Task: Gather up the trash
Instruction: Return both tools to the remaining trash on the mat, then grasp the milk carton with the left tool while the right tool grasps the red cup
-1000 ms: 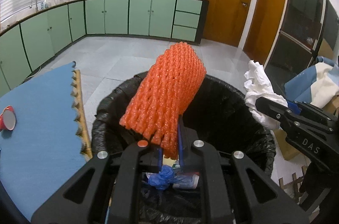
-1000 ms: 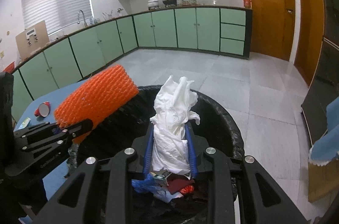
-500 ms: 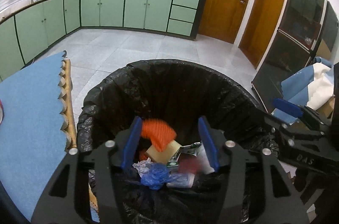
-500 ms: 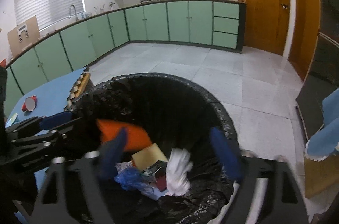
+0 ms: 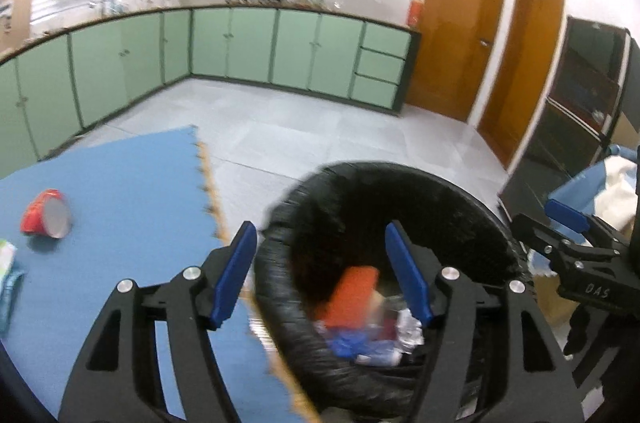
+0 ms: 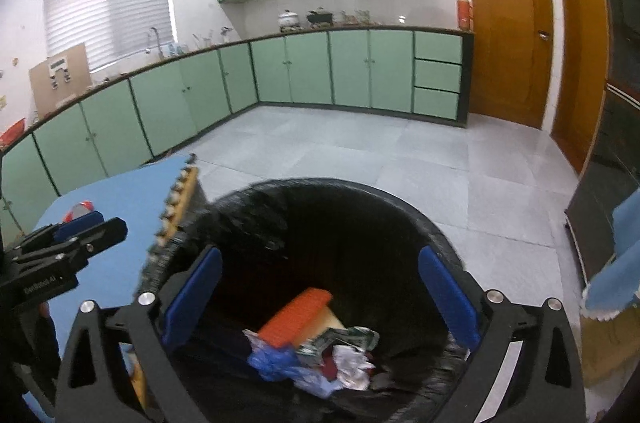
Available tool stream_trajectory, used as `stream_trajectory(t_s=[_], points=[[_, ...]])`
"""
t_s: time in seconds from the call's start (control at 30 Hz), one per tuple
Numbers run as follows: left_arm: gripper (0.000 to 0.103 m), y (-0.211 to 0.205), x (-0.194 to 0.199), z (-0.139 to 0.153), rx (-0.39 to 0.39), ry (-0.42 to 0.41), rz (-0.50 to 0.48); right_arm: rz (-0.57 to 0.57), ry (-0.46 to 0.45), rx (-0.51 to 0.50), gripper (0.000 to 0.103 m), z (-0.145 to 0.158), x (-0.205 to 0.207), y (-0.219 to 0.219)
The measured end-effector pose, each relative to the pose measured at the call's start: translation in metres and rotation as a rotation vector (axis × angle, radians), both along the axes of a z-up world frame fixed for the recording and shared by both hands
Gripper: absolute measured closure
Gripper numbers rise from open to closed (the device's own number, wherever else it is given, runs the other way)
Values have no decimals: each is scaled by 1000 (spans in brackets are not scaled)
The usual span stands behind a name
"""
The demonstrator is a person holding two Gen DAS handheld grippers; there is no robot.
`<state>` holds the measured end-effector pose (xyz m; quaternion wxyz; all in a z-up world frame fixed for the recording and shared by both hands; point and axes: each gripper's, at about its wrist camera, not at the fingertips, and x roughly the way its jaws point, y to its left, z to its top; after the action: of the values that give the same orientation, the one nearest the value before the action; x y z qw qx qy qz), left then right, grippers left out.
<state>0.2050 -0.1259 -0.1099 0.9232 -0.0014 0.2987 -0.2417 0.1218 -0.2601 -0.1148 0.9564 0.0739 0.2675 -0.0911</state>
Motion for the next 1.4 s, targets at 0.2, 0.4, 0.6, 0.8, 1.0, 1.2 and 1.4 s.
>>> stream_trajectory(t_s=[0.2,0.4,0.6,0.8,1.0,1.2,1.4], points=[[35,66,3,15,11,-46,128,100,-44,24,6,14,23,52],[35,140,11,20,44,-64,274,220,-59,40,6,15,52,109],[35,206,20,15,88,-60,394,344,-54,55,6,8,87,175],[35,267,34,0,117,-17,490,399,-43,66,6,-2,116,219],[33,305,45,-24,120,50,532,421,-17,62,6,-18,147,255],[30,327,53,-42,110,113,522,430,31,55,6,-37,167,278],[24,339,65,-53,90,176,506,458,74,29,6,-51,176,298]])
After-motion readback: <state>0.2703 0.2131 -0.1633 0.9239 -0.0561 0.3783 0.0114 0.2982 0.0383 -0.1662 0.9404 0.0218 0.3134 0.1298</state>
